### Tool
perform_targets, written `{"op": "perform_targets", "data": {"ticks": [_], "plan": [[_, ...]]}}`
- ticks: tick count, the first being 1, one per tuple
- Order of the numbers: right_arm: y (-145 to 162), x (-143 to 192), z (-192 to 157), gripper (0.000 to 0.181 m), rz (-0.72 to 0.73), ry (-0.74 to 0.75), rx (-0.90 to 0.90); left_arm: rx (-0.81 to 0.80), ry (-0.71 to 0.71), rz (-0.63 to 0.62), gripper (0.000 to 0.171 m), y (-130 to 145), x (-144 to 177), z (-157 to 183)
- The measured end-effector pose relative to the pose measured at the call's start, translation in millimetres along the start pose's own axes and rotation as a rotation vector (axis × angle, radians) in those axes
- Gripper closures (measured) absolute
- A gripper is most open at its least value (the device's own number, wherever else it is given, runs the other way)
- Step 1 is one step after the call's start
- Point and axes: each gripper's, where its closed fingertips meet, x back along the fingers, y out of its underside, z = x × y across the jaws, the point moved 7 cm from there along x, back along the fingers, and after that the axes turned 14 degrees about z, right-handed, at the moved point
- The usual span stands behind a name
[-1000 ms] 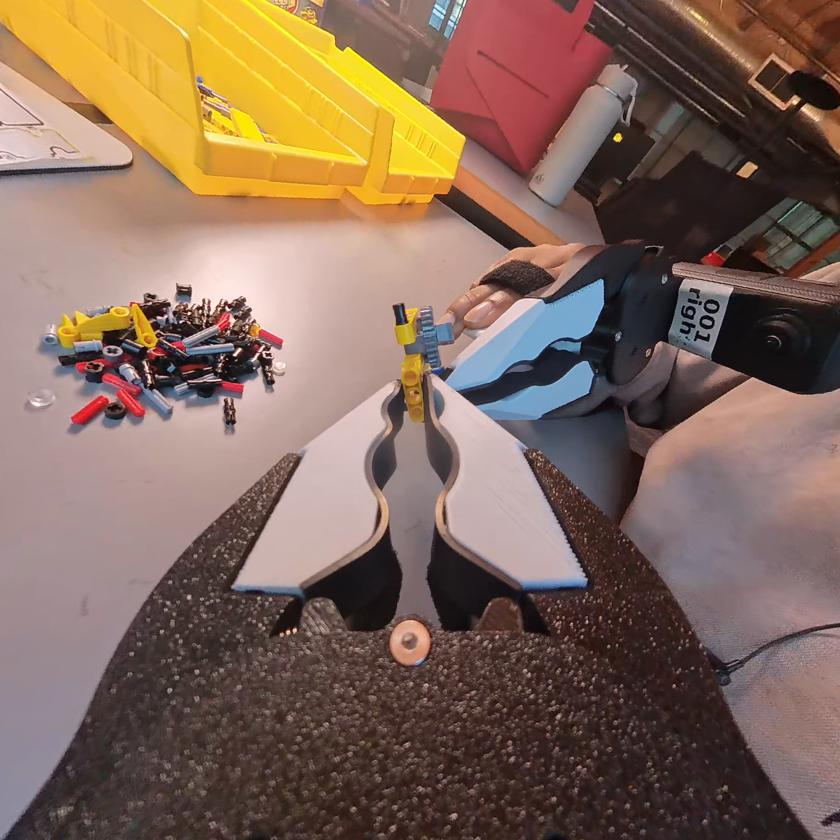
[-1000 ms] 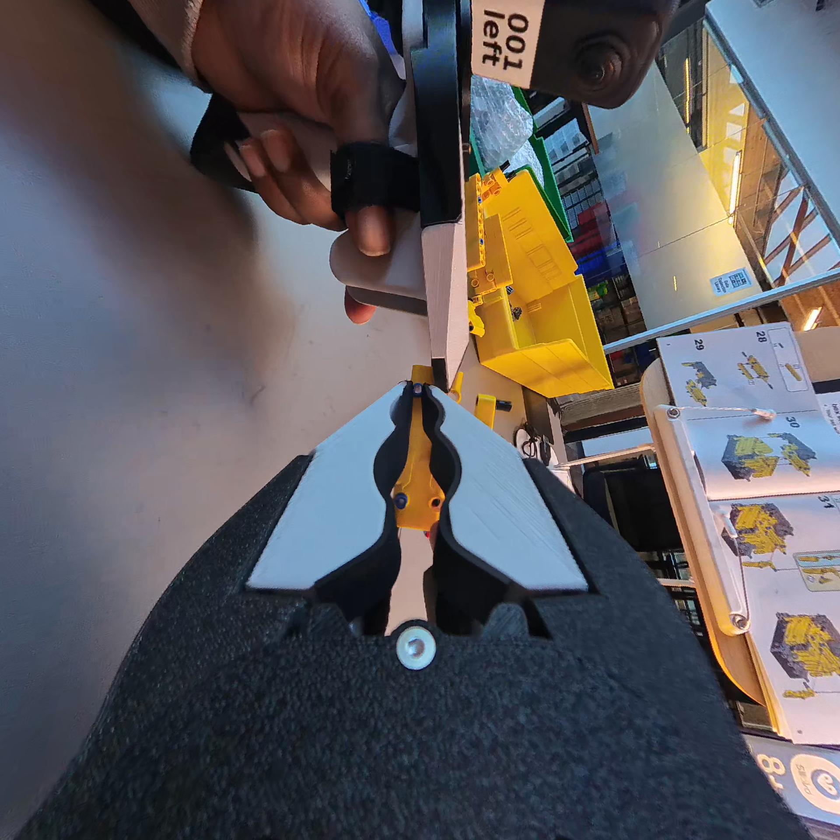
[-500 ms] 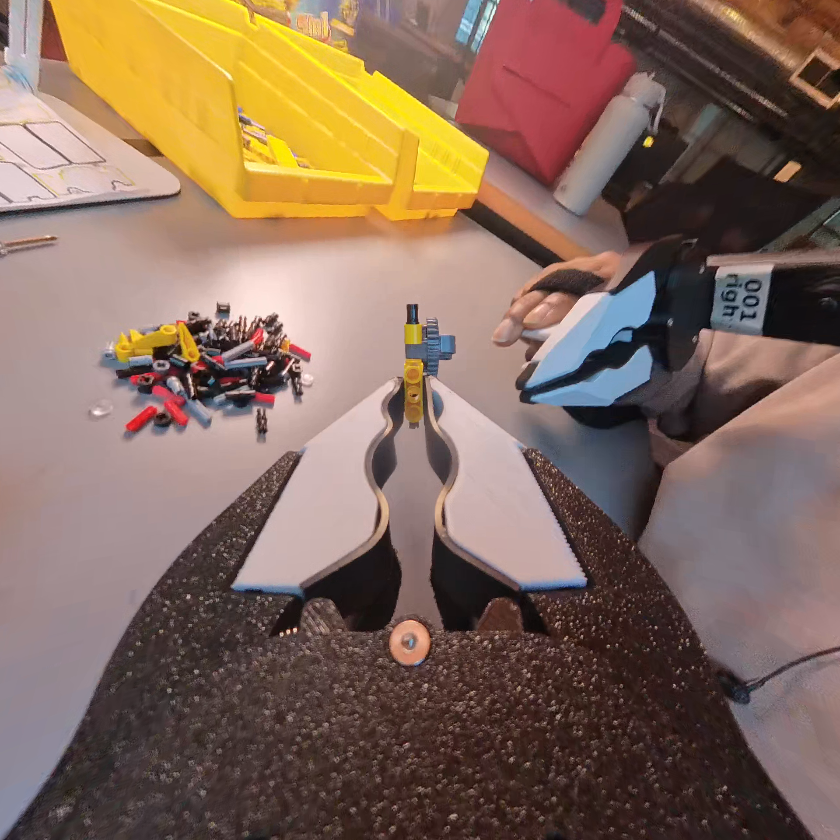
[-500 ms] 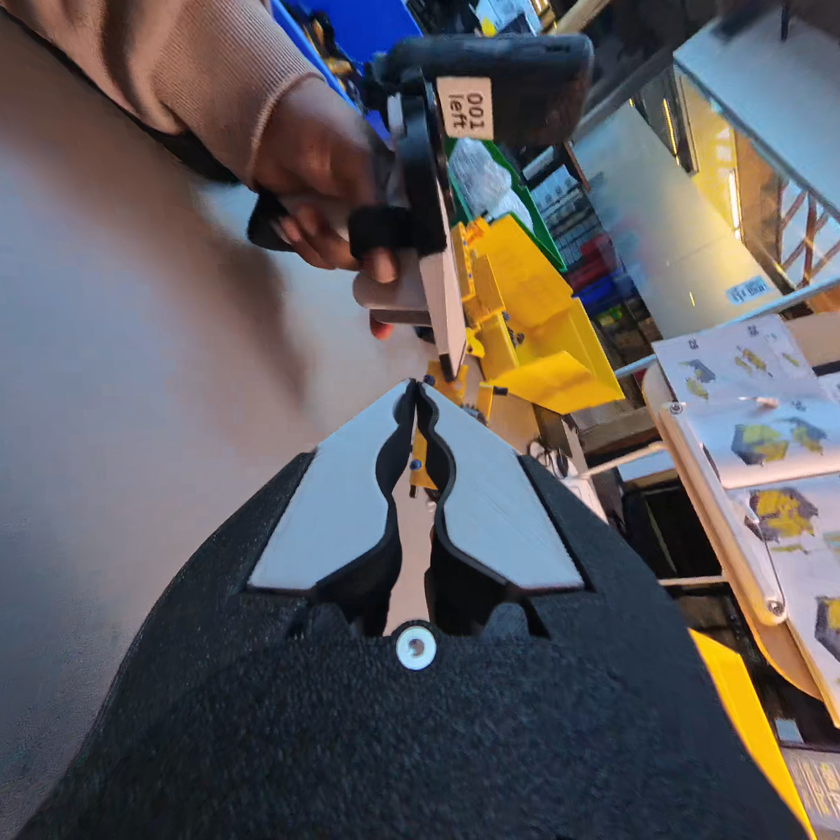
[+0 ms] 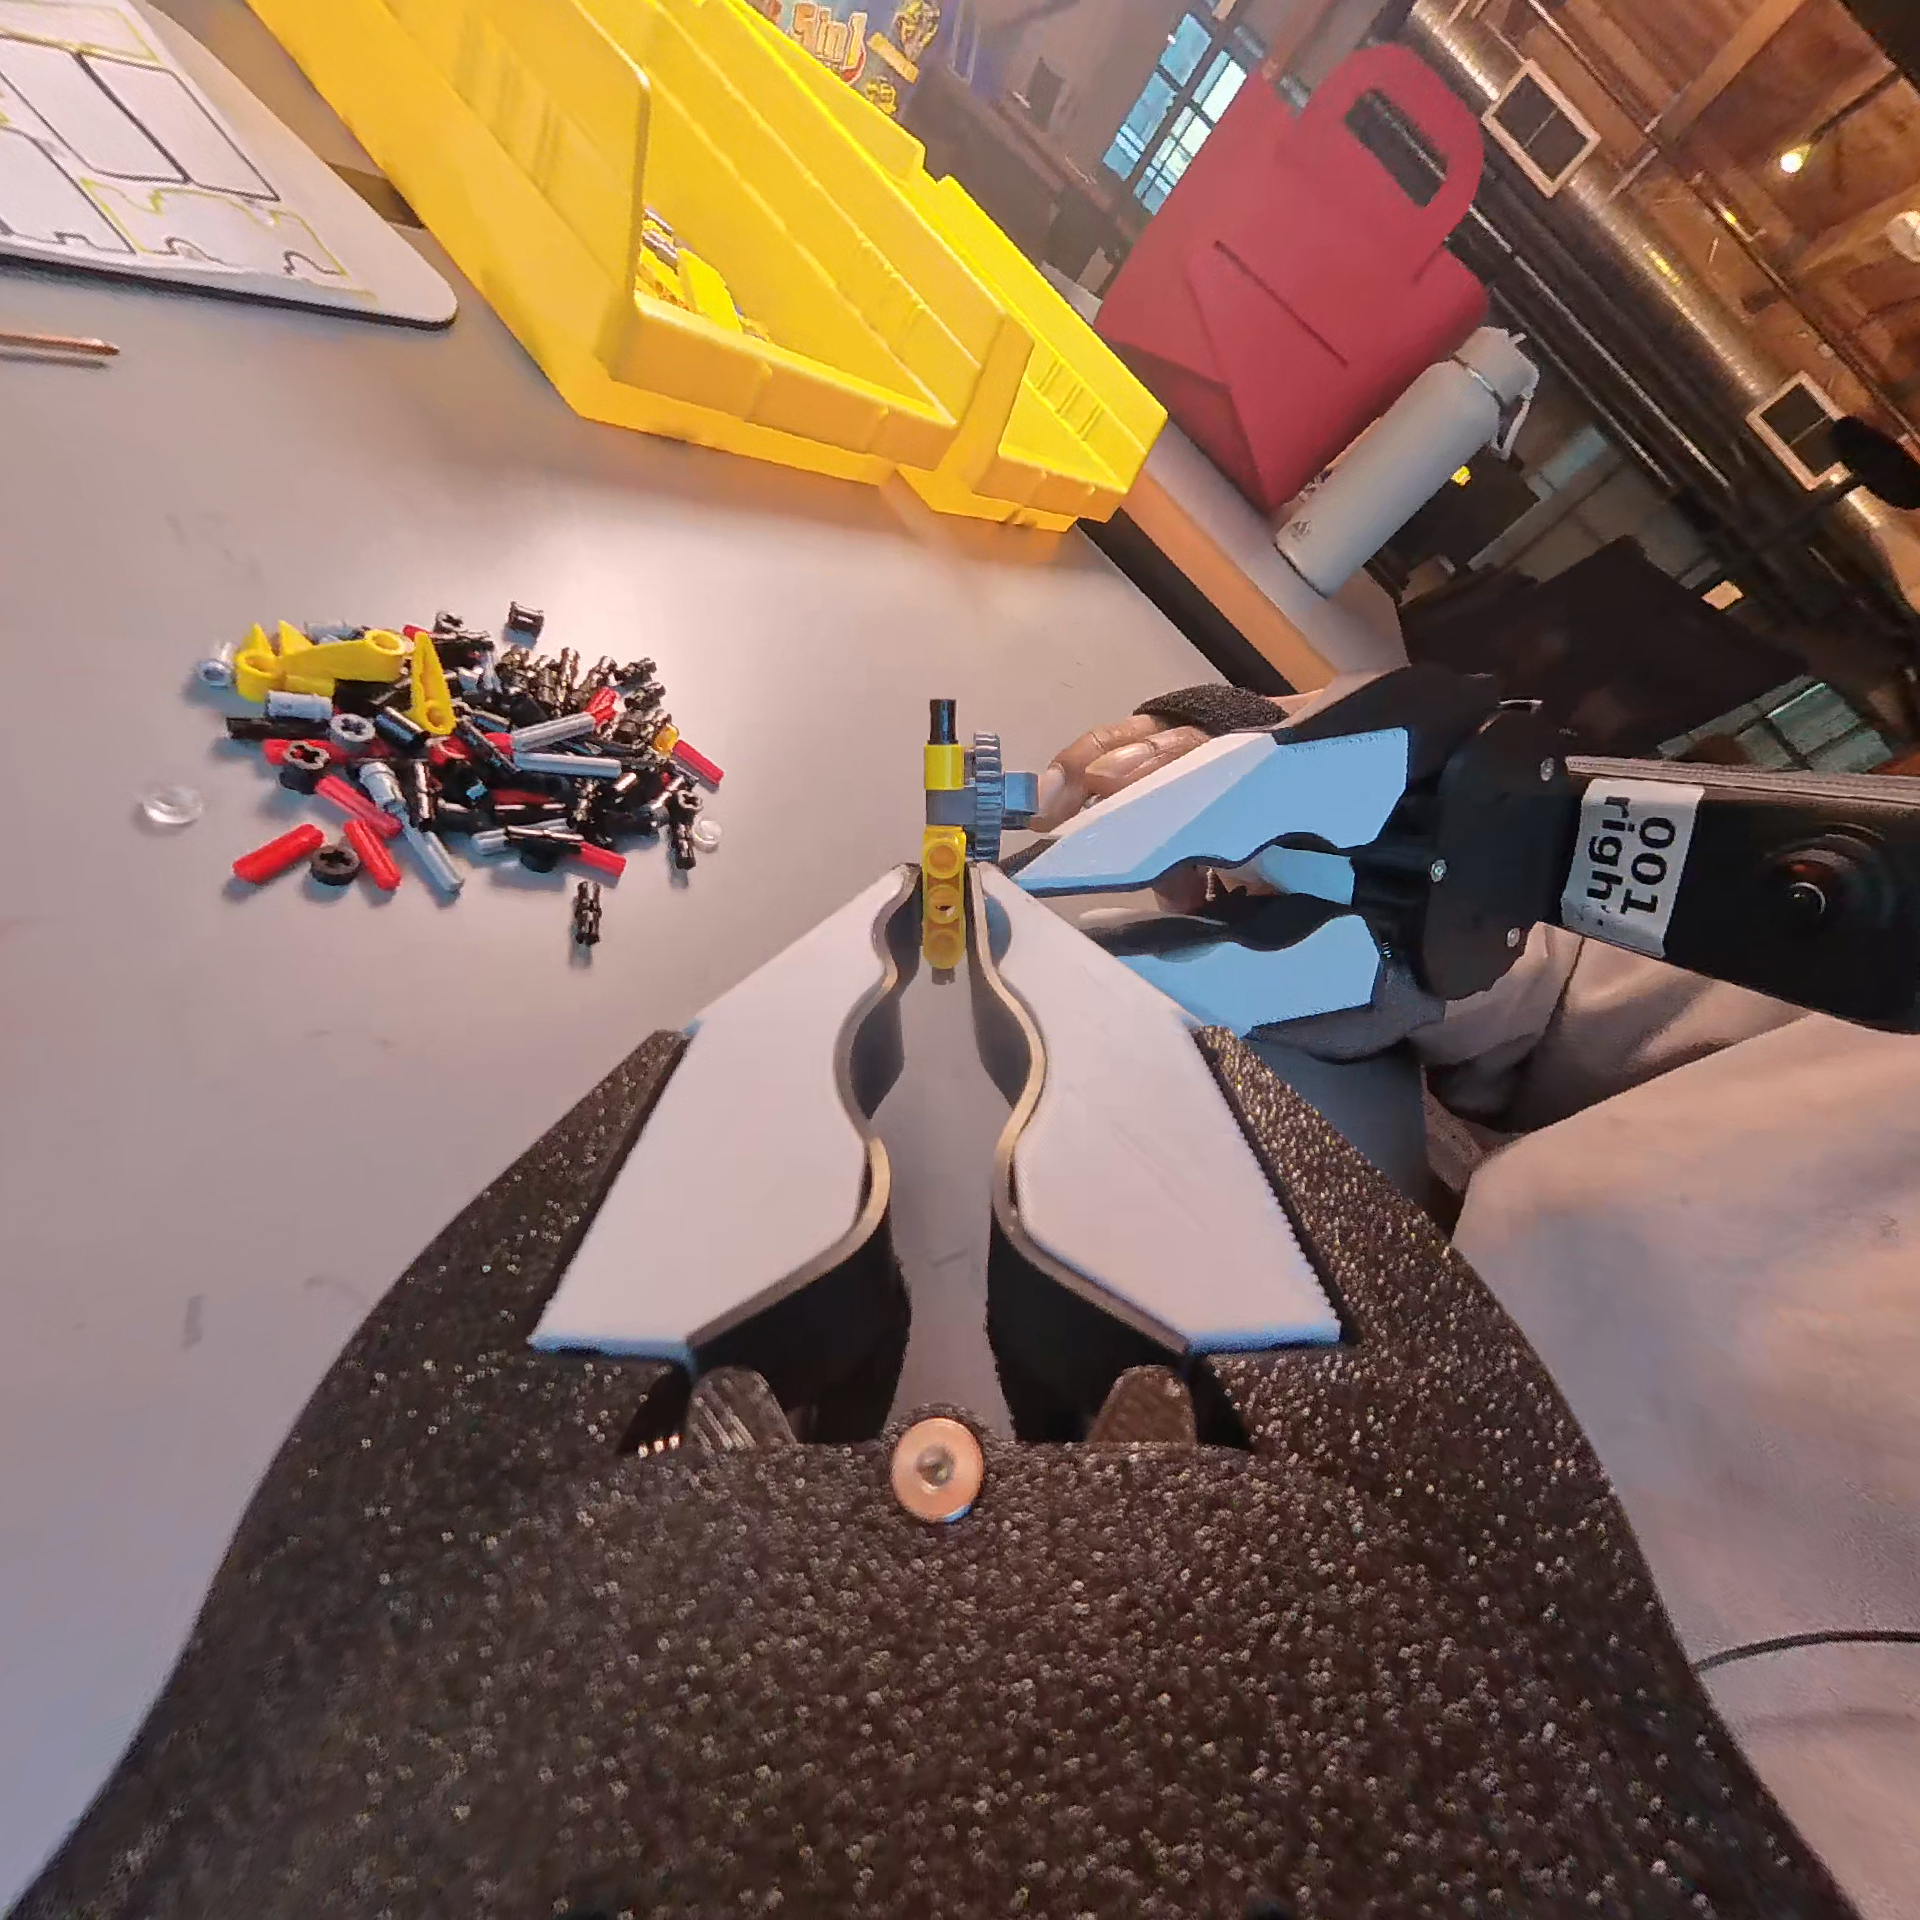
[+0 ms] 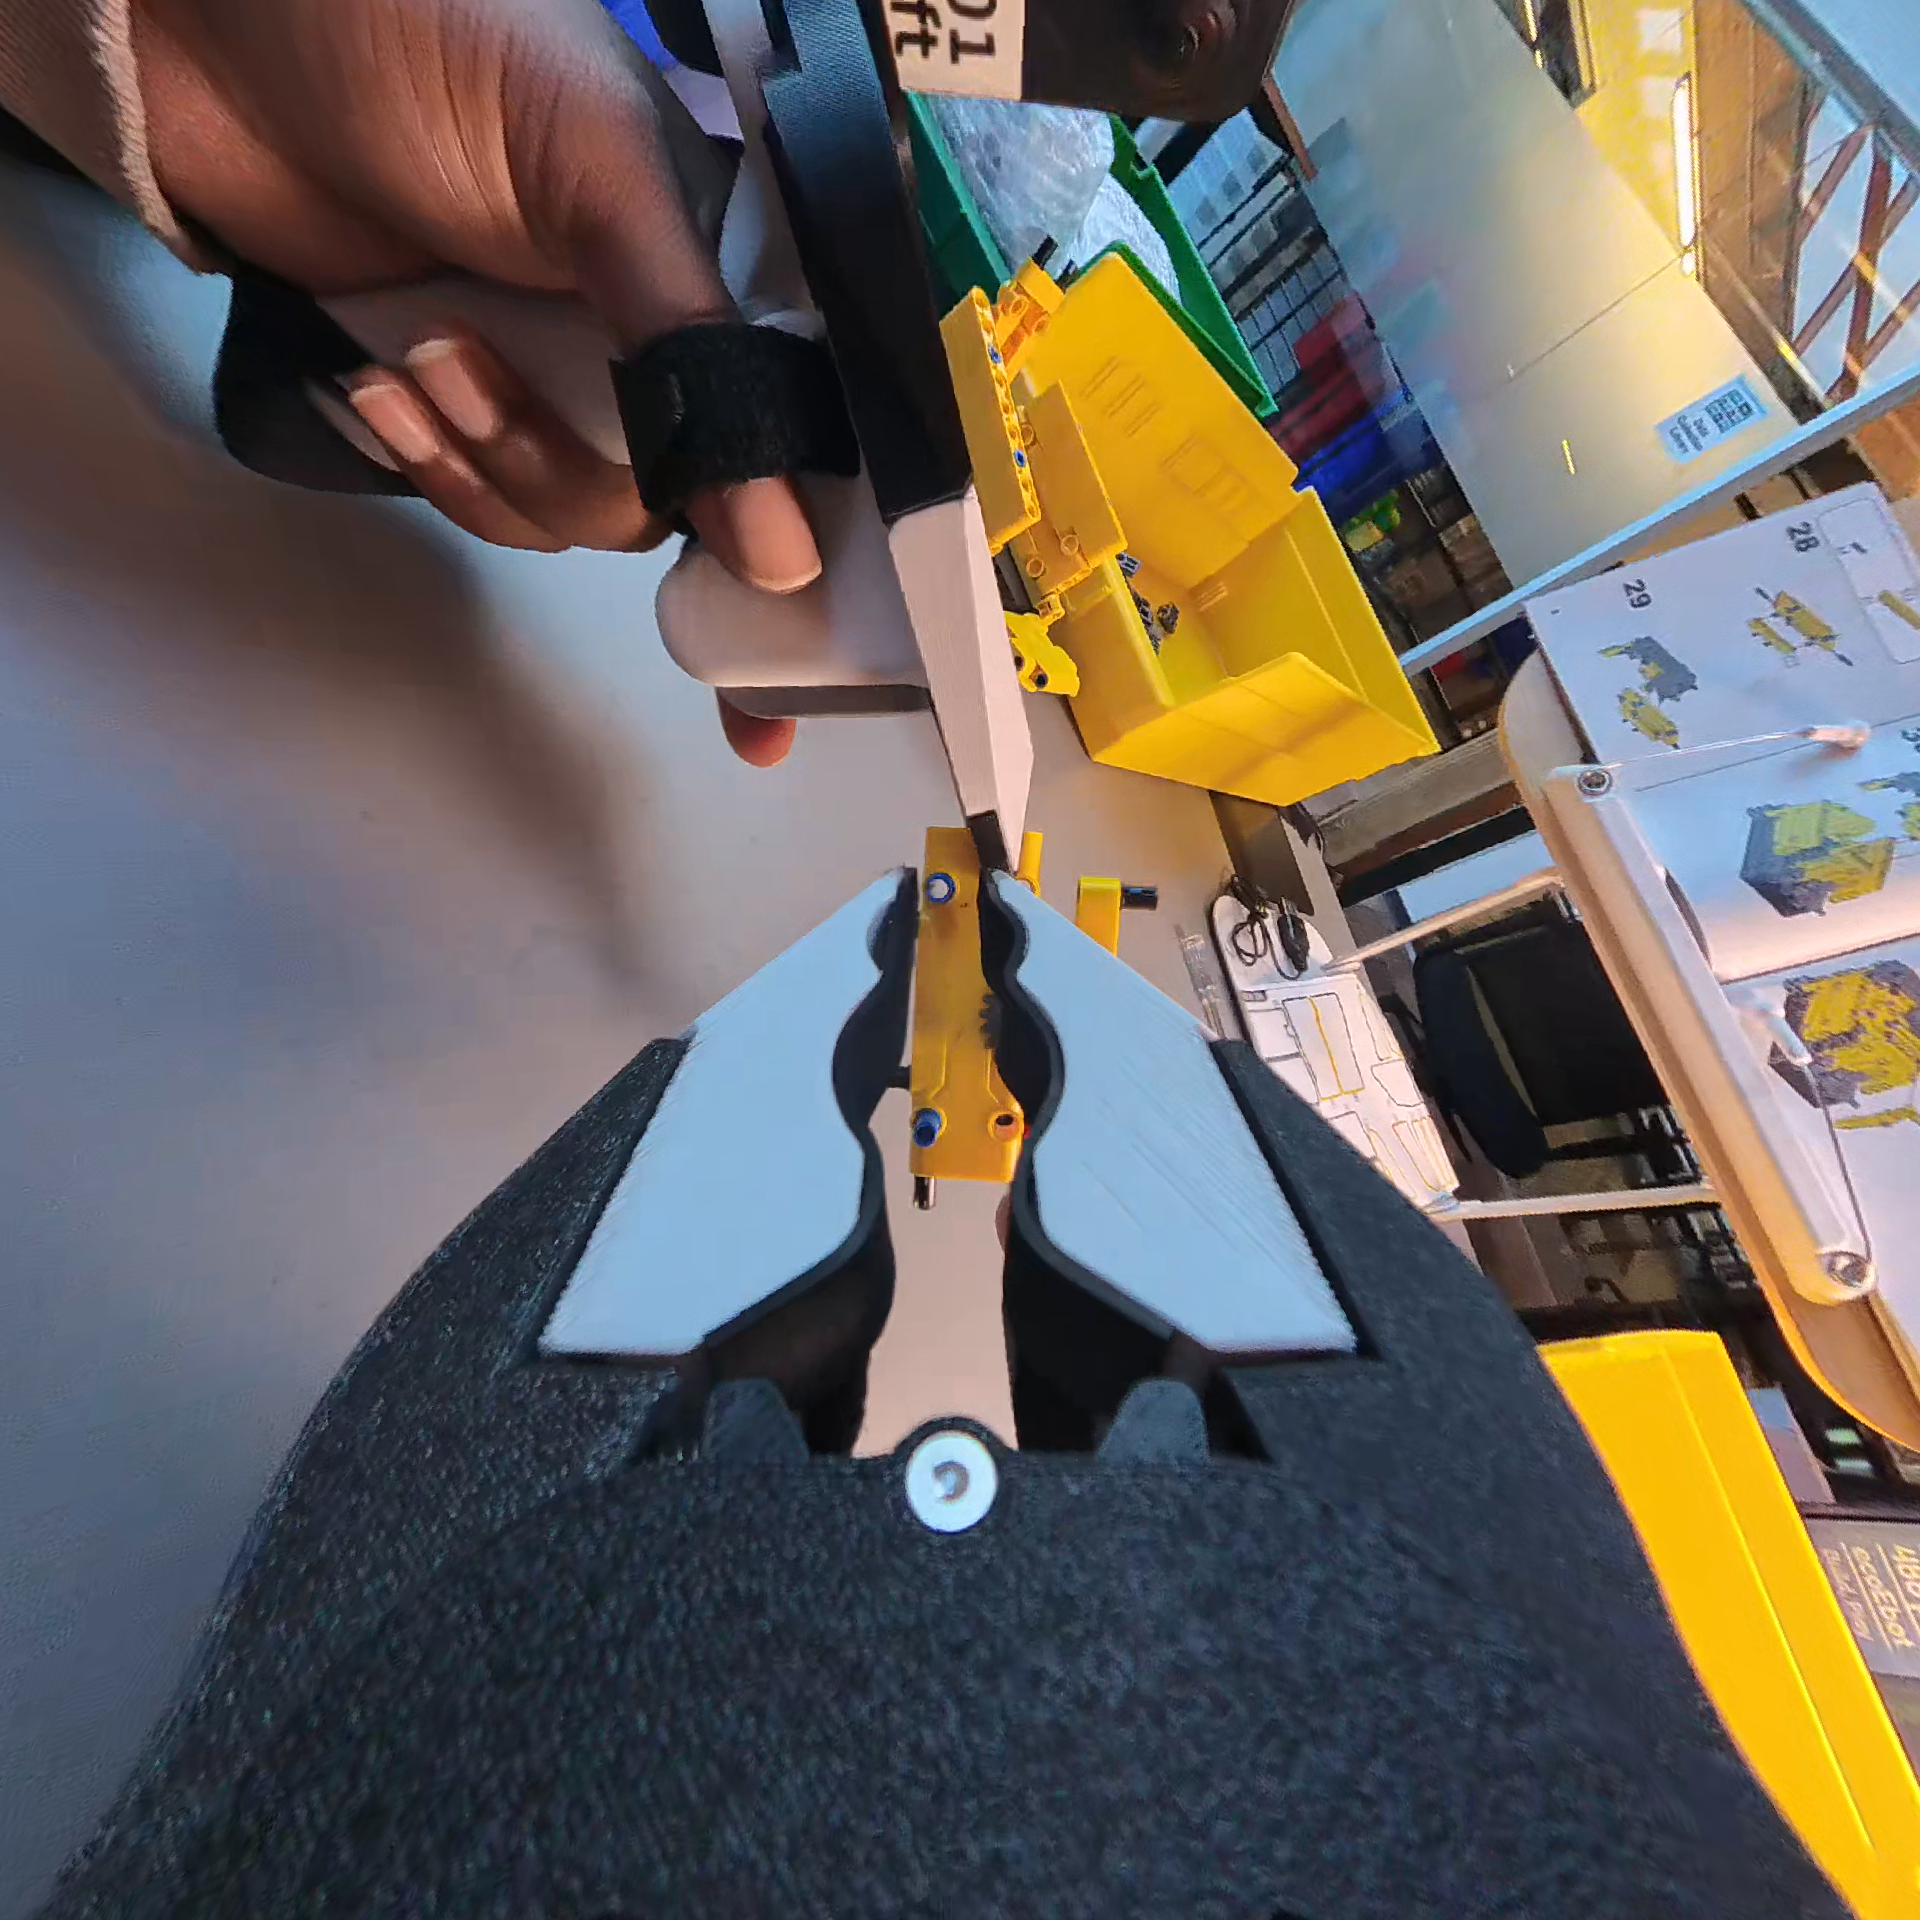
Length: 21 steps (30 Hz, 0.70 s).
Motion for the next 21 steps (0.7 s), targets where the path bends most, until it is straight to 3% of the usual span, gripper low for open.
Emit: {"op": "perform_targets", "data": {"ticks": [11,16,21], "plan": [[2.6,-7.3,-3.7,0.176,-0.062,-0.015,-0.013,0.171,-0.012,0.025,0.165,4.0,-0.2,-5.7],[5.0,-5.6,-1.5,0.179,-0.062,-0.044,-0.045,0.215,0.046,0.029,0.159,3.6,0.5,-4.5],[5.5,-1.0,1.5,0.179,-0.042,-0.050,-0.033,0.100,0.054,-0.011,0.163,6.0,-0.5,-1.8]]}}
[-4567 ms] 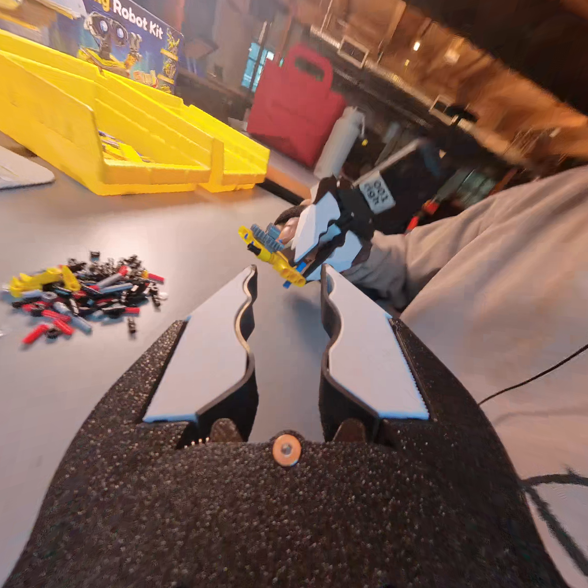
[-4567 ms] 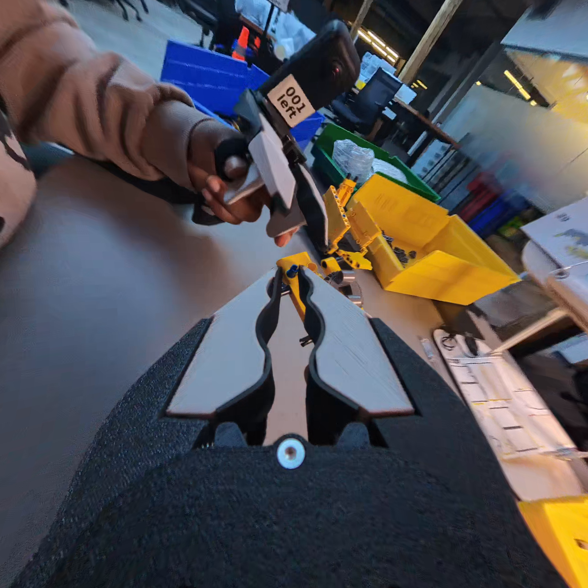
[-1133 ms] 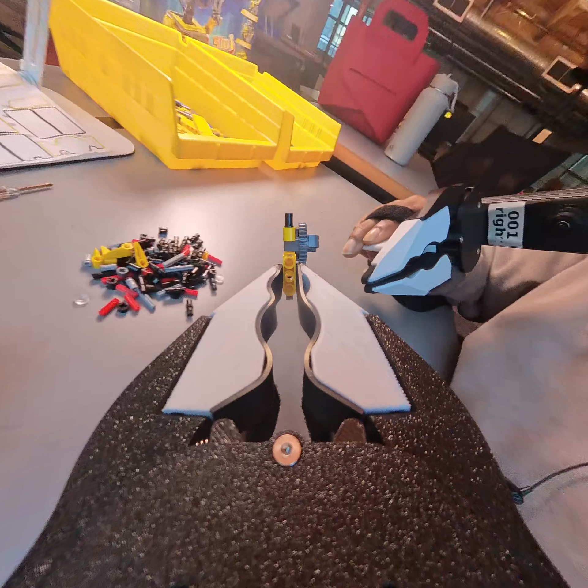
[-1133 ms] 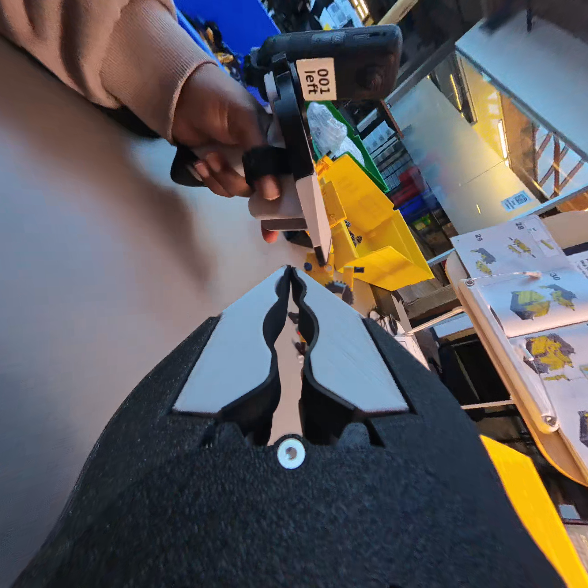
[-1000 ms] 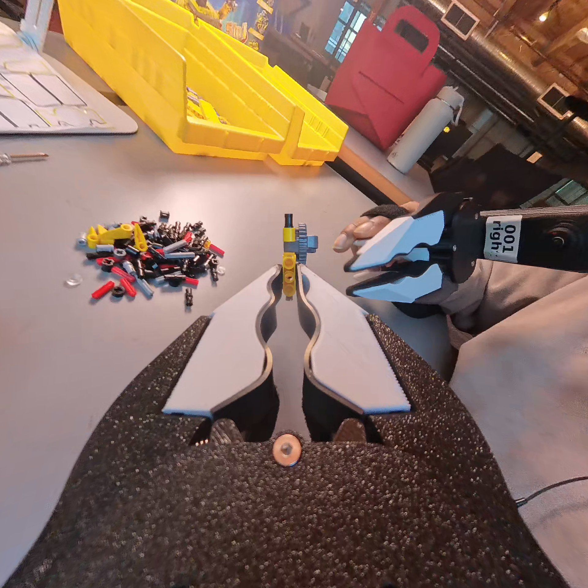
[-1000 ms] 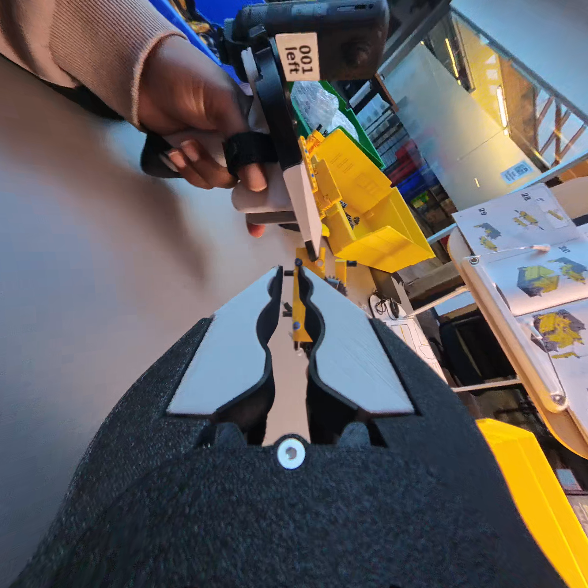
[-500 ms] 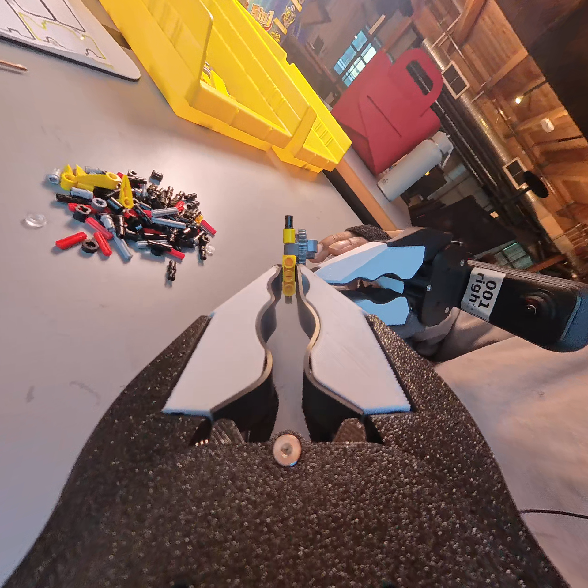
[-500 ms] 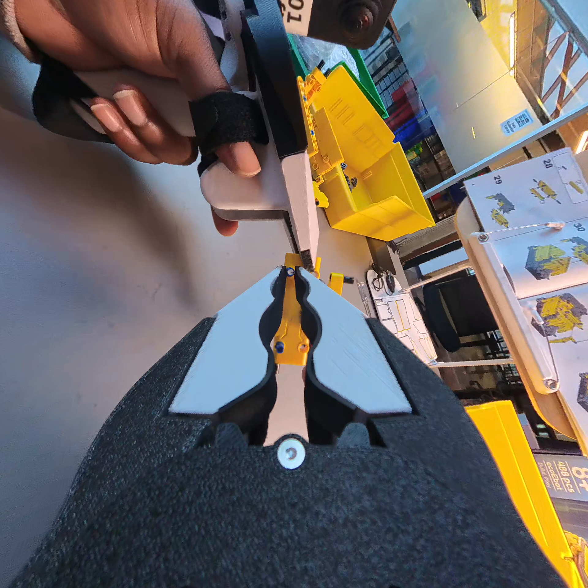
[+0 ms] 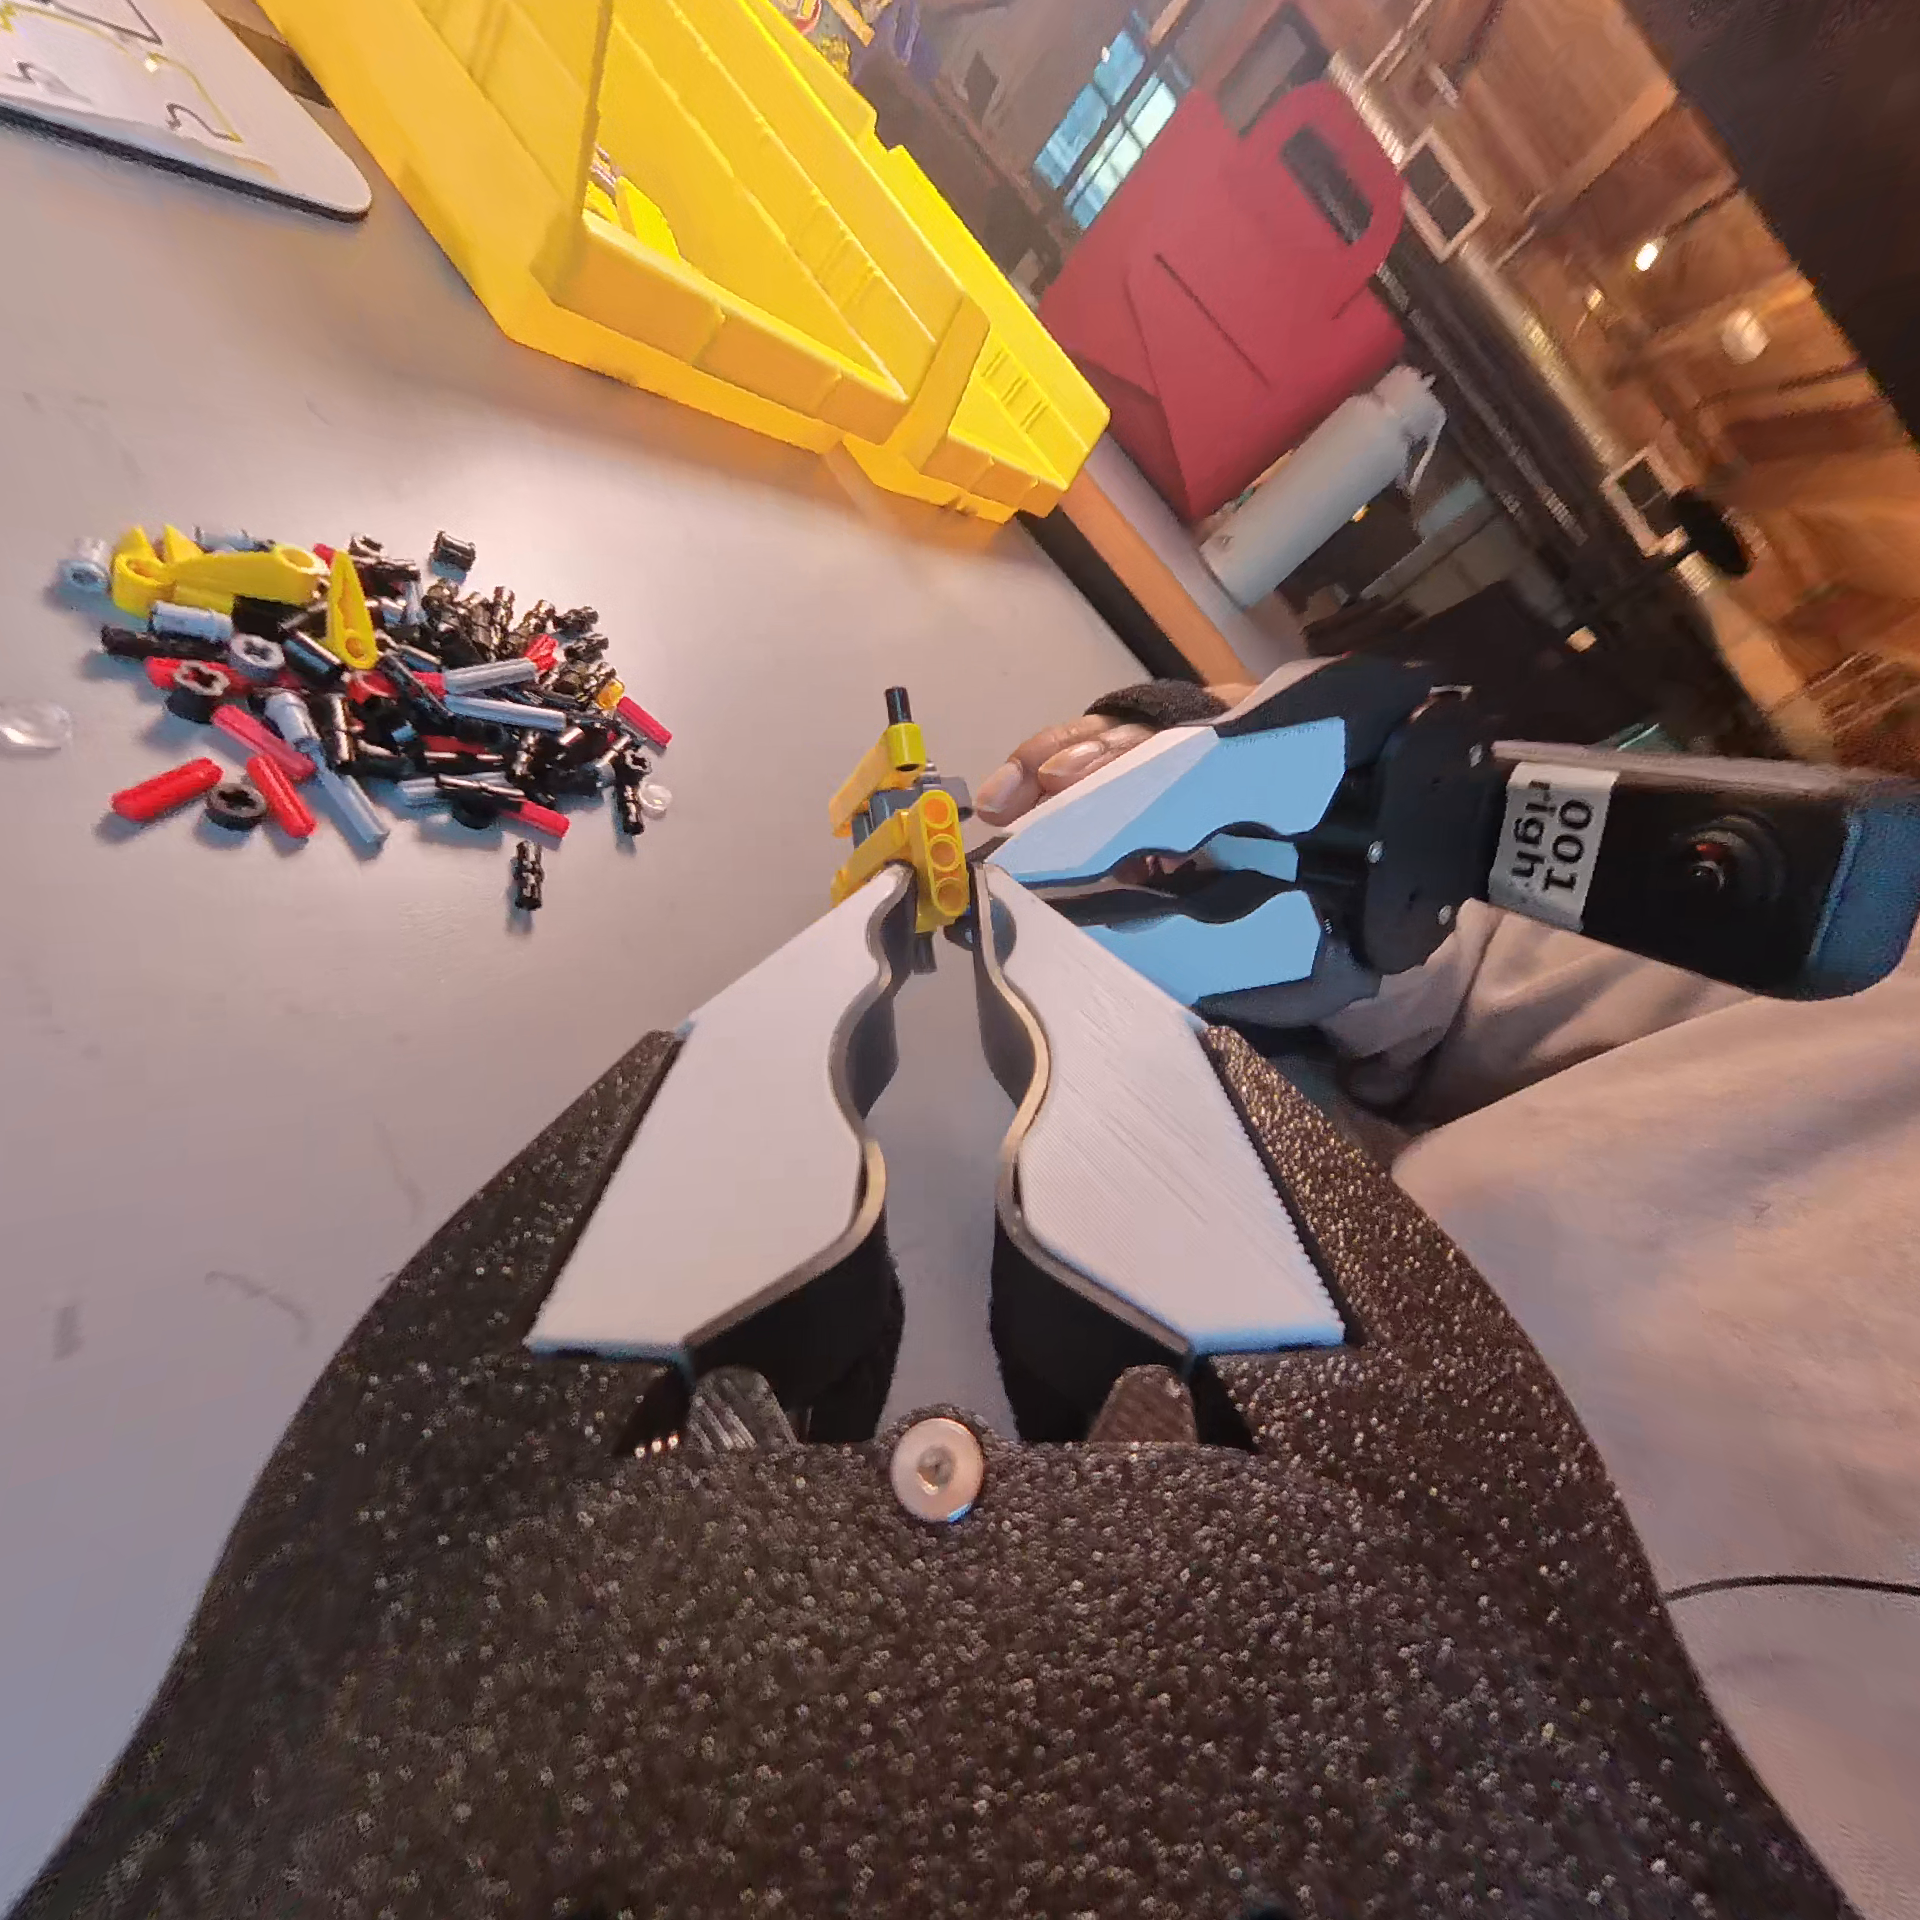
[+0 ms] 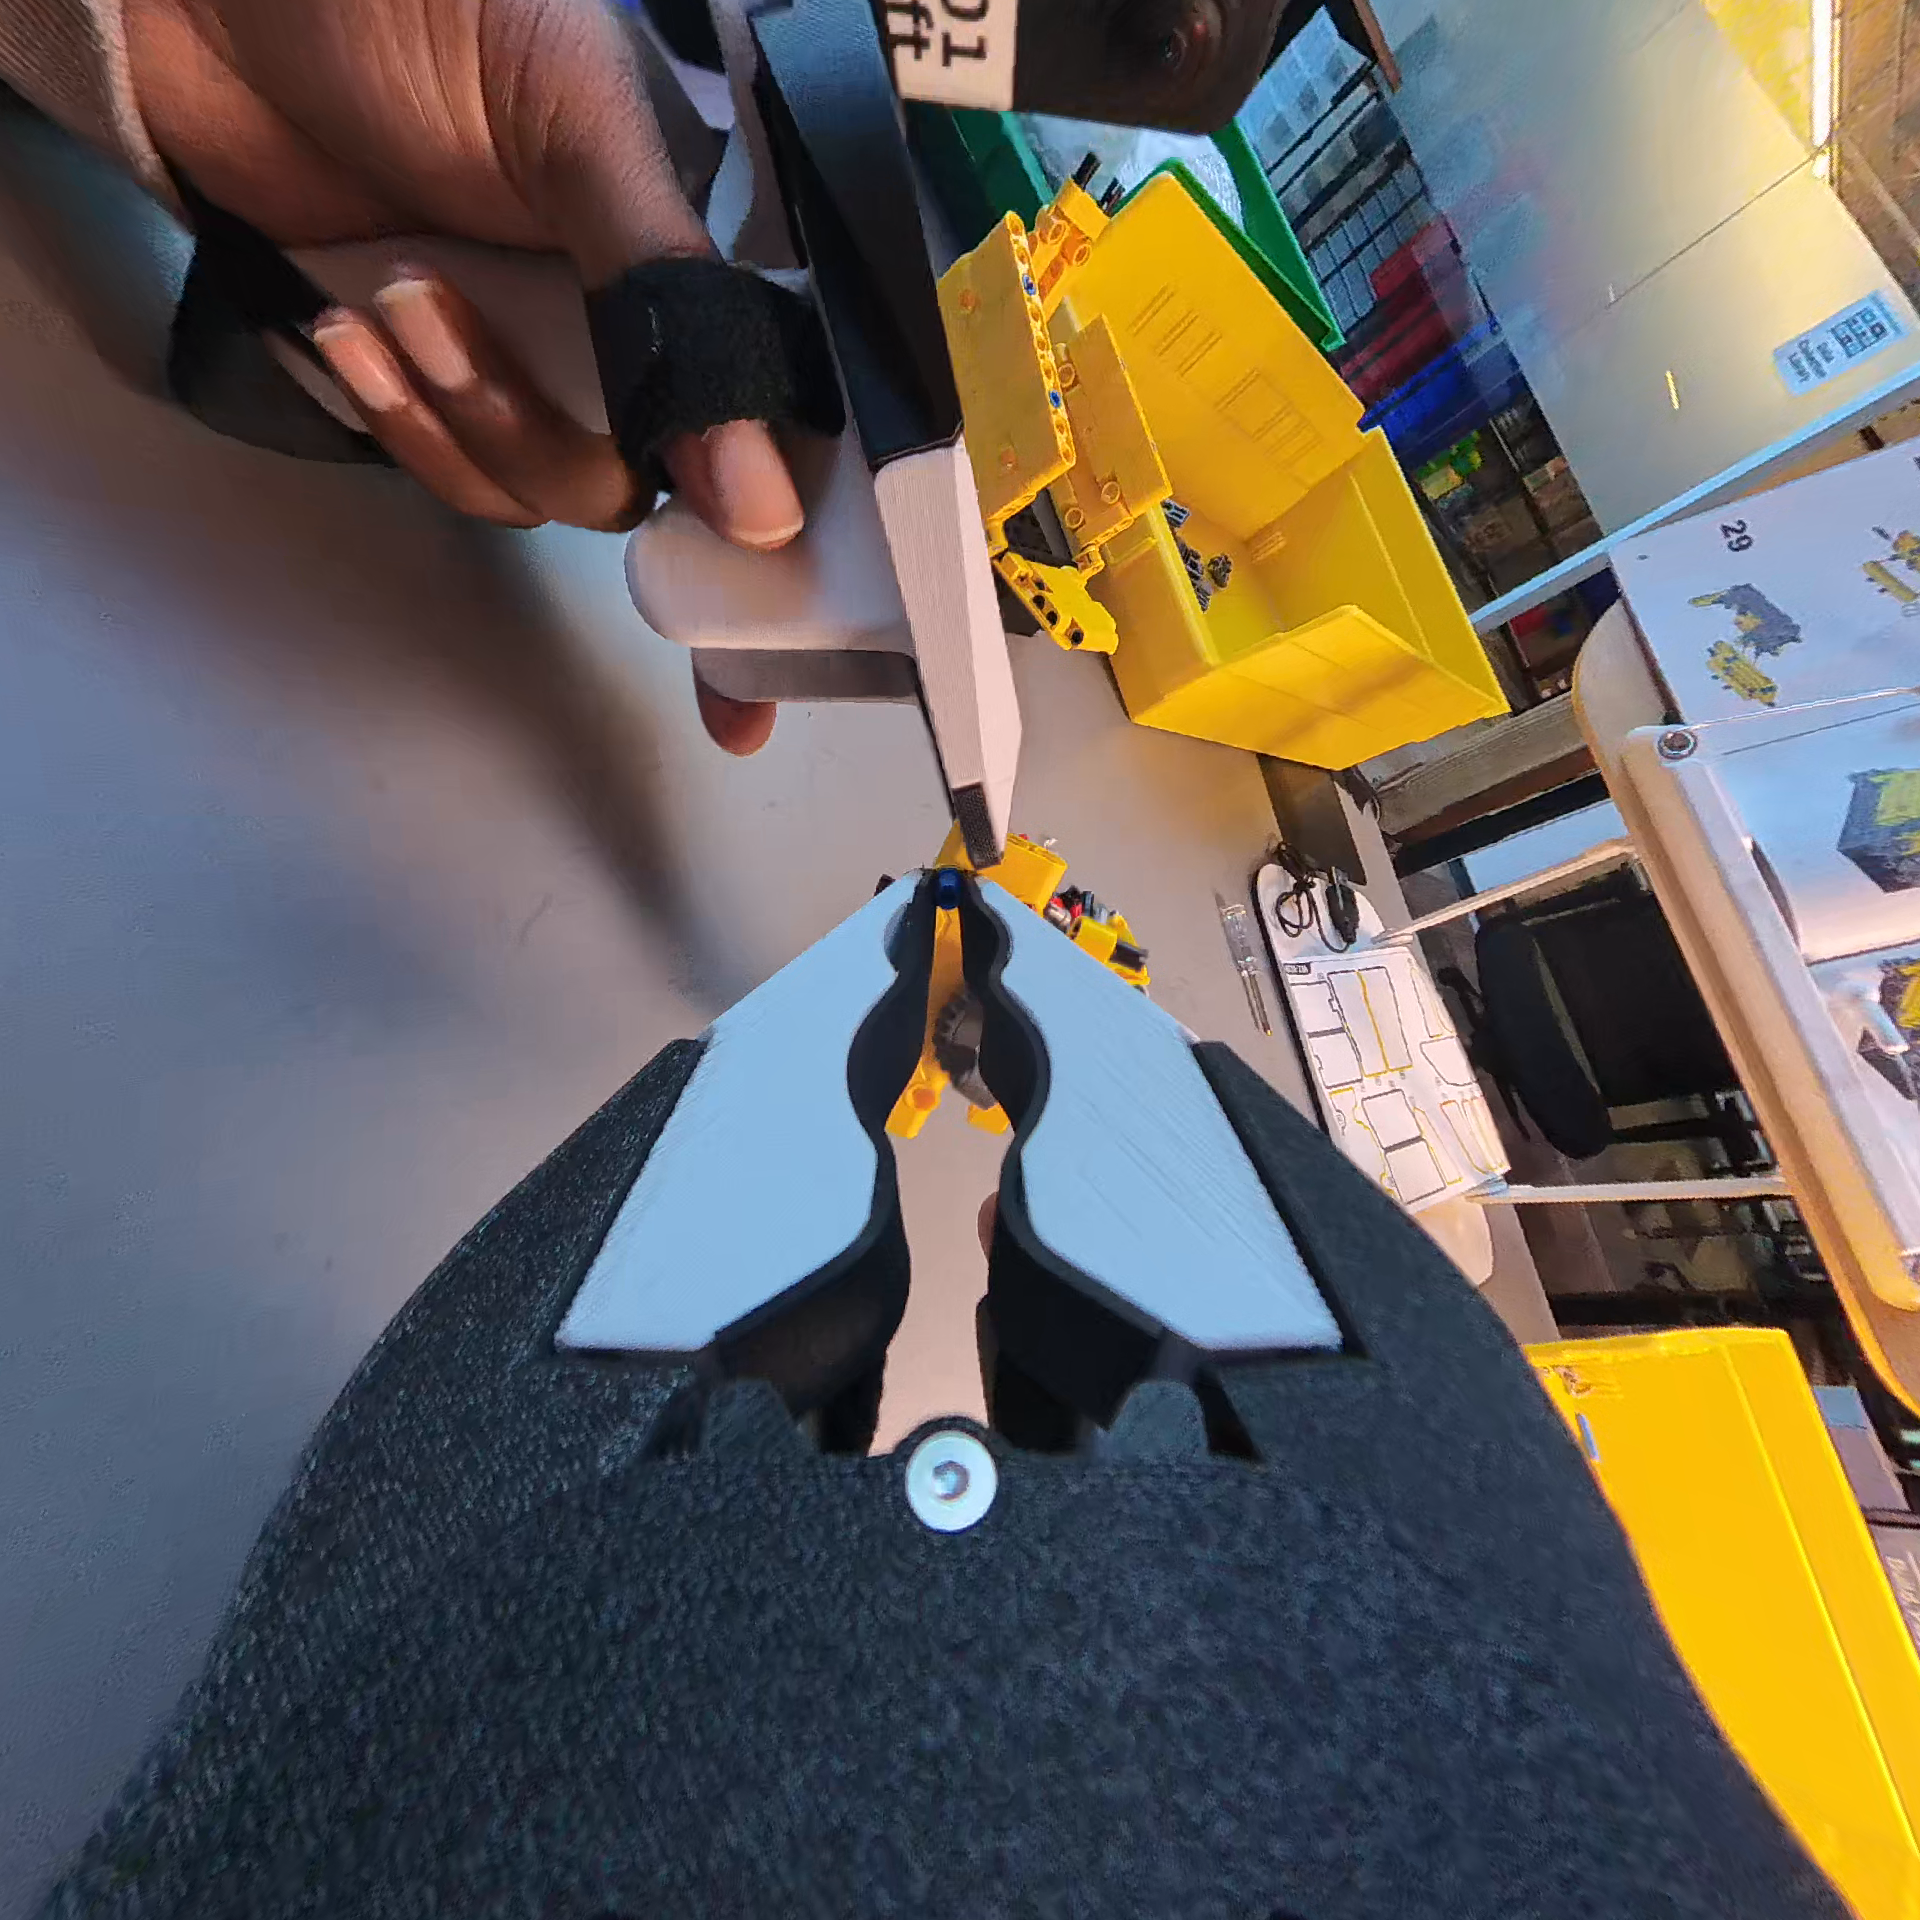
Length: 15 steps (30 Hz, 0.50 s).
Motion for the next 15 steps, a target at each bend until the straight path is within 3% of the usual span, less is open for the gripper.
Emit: {"op": "perform_targets", "data": {"ticks": [4,15], "plan": [[0,2,-1,0.180,0.012,-0.014,0.013,-0.201,-0.020,-0.066,0.165,-1,-1,4],[4,9,-15,0.181,0.004,-0.070,0.158,-0.185,-0.001,-0.152,0.166,9,-7,2]]}}
